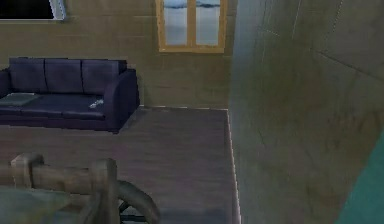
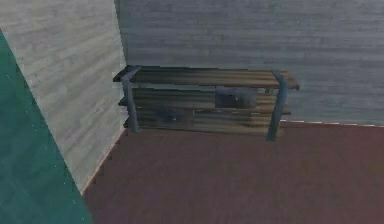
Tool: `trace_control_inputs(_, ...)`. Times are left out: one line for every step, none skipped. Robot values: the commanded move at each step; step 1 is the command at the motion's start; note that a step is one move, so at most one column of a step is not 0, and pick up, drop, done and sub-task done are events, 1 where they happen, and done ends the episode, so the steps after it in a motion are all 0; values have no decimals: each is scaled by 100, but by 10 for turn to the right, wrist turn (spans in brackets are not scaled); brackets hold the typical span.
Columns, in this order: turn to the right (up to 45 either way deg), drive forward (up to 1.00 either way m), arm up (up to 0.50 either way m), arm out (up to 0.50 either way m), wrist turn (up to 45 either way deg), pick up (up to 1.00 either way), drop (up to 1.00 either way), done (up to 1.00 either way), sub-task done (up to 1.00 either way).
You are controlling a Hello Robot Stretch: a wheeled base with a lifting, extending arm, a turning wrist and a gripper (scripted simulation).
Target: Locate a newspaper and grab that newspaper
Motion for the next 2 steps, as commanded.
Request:
trace_control_inputs(30, 0, 0, 0, 0, 0, 0, 0, 0)
trace_control_inputs(0, 75, 0, 0, 0, 0, 0, 0, 0)
